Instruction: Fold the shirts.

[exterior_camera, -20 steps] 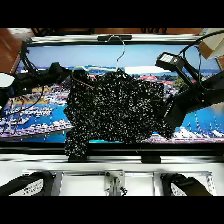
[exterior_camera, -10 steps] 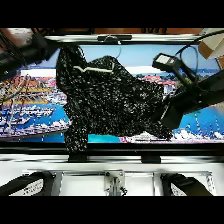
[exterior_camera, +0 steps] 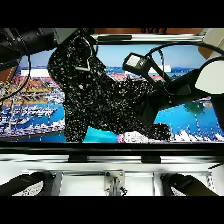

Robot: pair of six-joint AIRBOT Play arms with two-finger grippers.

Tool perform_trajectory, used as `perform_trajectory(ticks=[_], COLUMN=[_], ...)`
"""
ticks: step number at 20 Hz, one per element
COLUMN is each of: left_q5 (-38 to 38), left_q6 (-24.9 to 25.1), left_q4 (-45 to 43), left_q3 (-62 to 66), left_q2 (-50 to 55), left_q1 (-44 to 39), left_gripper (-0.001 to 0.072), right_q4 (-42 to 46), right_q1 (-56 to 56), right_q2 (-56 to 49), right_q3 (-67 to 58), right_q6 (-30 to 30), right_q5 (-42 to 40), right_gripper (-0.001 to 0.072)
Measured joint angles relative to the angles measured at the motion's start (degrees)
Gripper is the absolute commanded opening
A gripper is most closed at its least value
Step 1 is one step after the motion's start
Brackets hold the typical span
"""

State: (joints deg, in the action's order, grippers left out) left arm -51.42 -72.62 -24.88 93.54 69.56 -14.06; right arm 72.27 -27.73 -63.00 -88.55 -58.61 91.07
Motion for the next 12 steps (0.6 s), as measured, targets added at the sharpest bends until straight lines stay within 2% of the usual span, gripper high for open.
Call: perform_trajectory(ticks=[4,12], left_q5=[-5.7,-15.5], left_q6=[1.3,-1.2], left_q4=[-3.4,-16.2], left_q3=[2.2,3.0], left_q2=[-0.1,0.0], left_q1=[0.3,3.7], left_gripper=[0.0049,0.005], right_q4=[1.5,1.7], right_q1=[-0.7,-0.9], right_q2=[-0.1,-0.1], right_q3=[0.0,0.0], right_q6=[-2.5,-4.9], right_q5=[-1.8,-3.9], right_gripper=[0.0058,0.0057])
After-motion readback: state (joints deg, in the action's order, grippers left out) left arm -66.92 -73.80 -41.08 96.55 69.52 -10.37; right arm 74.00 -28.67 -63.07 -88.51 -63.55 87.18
